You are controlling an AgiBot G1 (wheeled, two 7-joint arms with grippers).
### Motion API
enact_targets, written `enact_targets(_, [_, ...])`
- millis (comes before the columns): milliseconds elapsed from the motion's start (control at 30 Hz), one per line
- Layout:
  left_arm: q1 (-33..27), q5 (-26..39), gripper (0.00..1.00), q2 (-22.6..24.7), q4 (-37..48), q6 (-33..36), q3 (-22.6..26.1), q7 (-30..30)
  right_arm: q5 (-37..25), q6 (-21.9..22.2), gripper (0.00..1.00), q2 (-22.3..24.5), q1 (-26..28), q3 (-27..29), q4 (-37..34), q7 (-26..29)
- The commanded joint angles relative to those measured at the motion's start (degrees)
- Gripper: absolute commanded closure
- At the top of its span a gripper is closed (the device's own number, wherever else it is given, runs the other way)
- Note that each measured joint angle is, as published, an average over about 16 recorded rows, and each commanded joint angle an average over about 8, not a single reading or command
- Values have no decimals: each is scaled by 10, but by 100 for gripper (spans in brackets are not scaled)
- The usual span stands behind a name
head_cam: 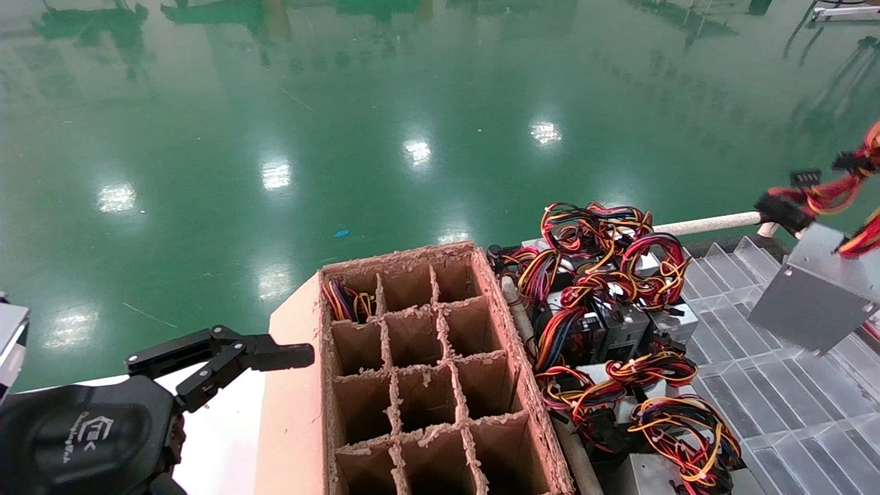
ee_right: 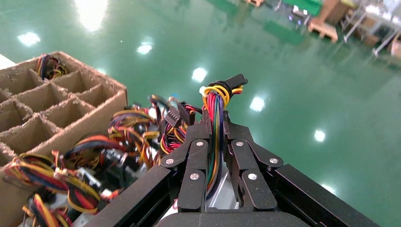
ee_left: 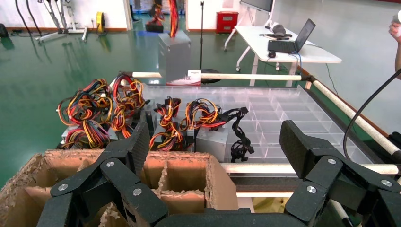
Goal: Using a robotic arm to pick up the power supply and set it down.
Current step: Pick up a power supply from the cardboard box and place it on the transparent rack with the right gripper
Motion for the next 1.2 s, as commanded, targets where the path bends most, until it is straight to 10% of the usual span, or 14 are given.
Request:
enact_targets(33, [0, 0, 0, 0, 0, 0, 0, 0, 3, -1, 100, 10, -10, -1, -4, 6])
enact_targets(1200, [0, 0, 0, 0, 0, 0, 0, 0, 203, -2, 100, -50, -341, 95, -80, 6])
